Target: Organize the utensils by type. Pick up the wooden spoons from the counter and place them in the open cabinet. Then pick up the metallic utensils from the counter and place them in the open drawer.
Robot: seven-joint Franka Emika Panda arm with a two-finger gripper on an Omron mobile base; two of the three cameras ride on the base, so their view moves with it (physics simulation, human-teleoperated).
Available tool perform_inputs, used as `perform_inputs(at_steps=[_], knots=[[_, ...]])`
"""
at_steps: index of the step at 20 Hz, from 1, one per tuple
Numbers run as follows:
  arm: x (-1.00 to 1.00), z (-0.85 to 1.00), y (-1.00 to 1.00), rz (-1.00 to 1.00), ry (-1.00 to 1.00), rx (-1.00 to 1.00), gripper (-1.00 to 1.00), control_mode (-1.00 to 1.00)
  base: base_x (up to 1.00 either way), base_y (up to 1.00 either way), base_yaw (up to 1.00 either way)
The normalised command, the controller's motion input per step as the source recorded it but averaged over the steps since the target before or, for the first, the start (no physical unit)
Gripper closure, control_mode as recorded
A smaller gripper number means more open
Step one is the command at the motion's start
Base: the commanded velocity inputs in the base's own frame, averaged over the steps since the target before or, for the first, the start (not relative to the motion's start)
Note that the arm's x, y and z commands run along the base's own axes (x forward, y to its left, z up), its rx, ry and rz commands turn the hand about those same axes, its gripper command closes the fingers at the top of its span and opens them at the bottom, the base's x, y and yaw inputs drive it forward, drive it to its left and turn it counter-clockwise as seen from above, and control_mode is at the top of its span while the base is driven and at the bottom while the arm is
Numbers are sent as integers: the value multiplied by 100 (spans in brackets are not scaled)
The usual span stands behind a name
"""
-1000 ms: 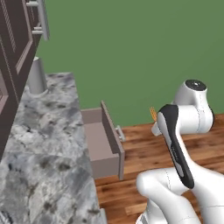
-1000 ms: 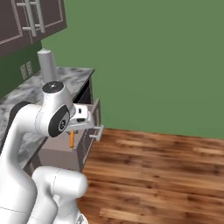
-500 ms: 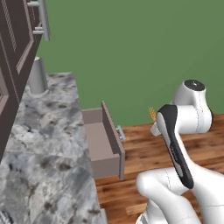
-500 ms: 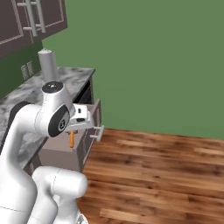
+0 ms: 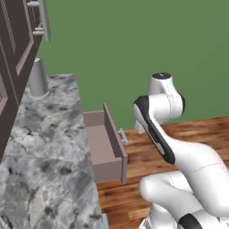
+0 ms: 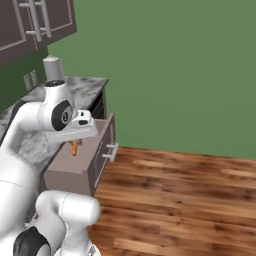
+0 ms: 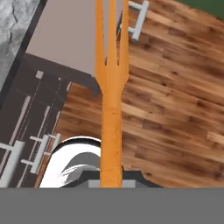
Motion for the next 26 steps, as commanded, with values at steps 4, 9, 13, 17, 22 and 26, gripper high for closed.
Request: perform_inputs(at_steps=[4, 9, 13, 17, 22, 26], knots=[[29, -36, 28, 0, 17, 0, 100, -100, 0, 0, 0], [44, -37, 48, -4, 6, 0, 100, -100, 0, 0, 0], [11, -26, 38, -10, -20, 0, 100, -100, 0, 0, 0], [0, -31, 5, -4, -13, 0, 100, -100, 0, 0, 0], [5, -24, 0, 0, -1, 5, 100, -100, 0, 0, 0], [26, -13, 0, 0, 7, 8, 100, -100, 0, 0, 0]])
